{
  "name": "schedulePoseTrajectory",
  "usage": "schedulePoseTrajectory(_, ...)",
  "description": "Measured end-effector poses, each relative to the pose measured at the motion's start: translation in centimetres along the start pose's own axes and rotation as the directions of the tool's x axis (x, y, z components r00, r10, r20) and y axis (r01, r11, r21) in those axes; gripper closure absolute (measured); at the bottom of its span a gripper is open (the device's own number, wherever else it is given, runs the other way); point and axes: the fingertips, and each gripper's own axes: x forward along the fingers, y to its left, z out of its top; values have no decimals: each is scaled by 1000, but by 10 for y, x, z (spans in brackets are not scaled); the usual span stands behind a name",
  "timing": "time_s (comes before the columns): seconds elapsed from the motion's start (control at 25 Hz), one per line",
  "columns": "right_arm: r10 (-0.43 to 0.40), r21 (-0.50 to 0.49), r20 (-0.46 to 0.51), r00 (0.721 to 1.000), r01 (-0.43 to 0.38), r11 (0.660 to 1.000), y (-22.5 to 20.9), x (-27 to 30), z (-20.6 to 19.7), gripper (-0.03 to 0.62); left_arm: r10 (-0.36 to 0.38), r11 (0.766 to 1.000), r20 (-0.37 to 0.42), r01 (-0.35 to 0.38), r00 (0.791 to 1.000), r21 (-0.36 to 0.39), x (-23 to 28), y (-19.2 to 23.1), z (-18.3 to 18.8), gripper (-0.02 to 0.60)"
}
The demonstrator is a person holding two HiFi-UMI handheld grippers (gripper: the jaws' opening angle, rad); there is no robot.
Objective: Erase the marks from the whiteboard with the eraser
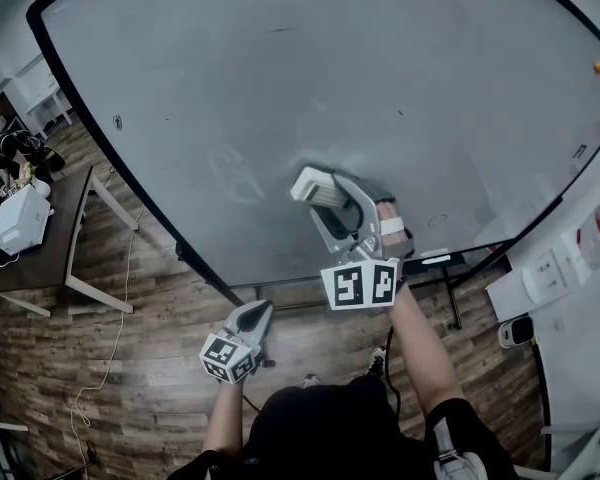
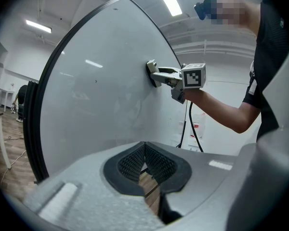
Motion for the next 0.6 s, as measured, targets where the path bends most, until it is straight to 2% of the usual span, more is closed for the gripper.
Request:
schedulePoseTrajectory(0.36, -124, 54, -5, 992, 124, 991, -70, -14, -7, 341, -2, 1000, -5, 2, 1000, 4, 2, -2, 0, 571)
schedulePoseTrajectory(0.48, -141, 55, -9, 990, 141, 988, -72, -15, -7, 341, -3, 1000, -7, 3, 1000, 5, 3, -4, -1, 571)
schedulePoseTrajectory(0.6, -119, 54, -6, 993, 119, 991, -58, -12, -6, 341, 1, 1000, -10, -1, 1000, 3, 3, -4, -2, 571)
